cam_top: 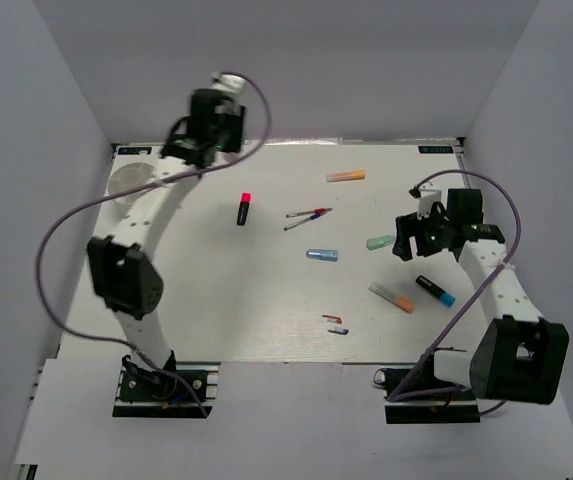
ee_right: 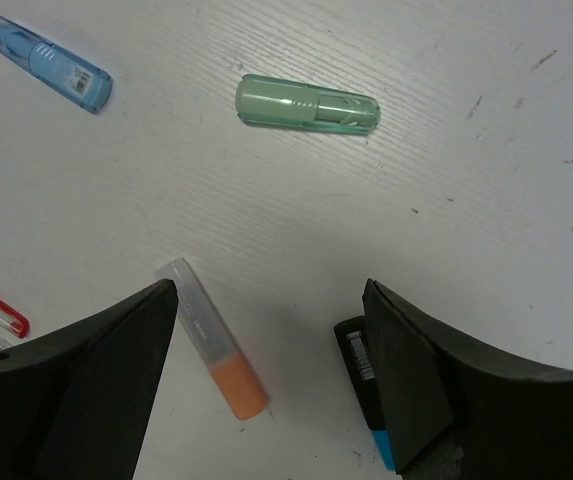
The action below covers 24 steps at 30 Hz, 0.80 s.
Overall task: Sort the stationery into containers
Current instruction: Grab a piece of stationery with the left arm, then place the stationery into the container
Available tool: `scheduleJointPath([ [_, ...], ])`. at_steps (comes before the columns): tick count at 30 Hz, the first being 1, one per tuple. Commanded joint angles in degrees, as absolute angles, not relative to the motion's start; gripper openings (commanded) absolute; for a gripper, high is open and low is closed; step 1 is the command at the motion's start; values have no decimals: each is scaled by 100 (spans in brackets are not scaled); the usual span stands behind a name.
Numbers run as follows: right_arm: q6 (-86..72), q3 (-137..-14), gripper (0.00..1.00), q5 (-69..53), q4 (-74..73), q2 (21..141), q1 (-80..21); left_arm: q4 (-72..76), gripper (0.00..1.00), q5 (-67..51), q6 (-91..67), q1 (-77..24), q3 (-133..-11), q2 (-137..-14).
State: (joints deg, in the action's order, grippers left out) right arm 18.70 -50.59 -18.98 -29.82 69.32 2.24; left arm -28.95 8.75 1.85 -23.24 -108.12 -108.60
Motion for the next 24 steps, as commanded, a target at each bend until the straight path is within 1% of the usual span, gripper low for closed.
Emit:
scheduleJointPath([
  [1, 2074, -5615, 80, -2249, -3489, 7416, 211, -3084, 3, 835, 272, -1419, -10180, -9617],
  [2, 2074, -5799, 79, -2293, -3515, 7496, 220, -3172, 2, 774, 255, -1189, -10117, -9502],
  [3, 2057, -5888, 79, -2390, -3516, 7619, 202, -3364, 2, 591, 264, -725, -10029, -9327],
  [5, 2022, -6107, 79, -2487, -3420, 7716, 202, -3524, 0, 528, 316, -336, -10011, -9229],
  [9, 1881, -6398, 79, -2750, -3252, 8015, 167, -3718, 0, 142, 448, 429, -10063, -9298],
  [11, 1863, -6591, 79, -2856, -3278, 8261, 141, -3823, 0, 44, 562, 825, -10344, -9509],
  [12, 1855, -6653, 78, -2909, -3296, 8392, 132, -3841, 0, -191, 580, 974, -10475, -9771],
  [14, 1811, -6767, 78, -2970, -3305, 8490, 106, -4015, 0, -394, 563, 1438, -11081, -10106],
  [16, 1793, -6785, 78, -2962, -3235, 8534, 79, -4192, 0, -702, 519, 1695, -11851, -10694],
  [19, 1741, -6820, 78, -2910, -3129, 8587, 27, -4351, 1, -1062, 571, 2030, -12522, -11248],
  [24, 1644, -6812, 77, -2909, -3006, 8718, 9, -4262, 1, -1195, 747, 2083, -12709, -11522],
])
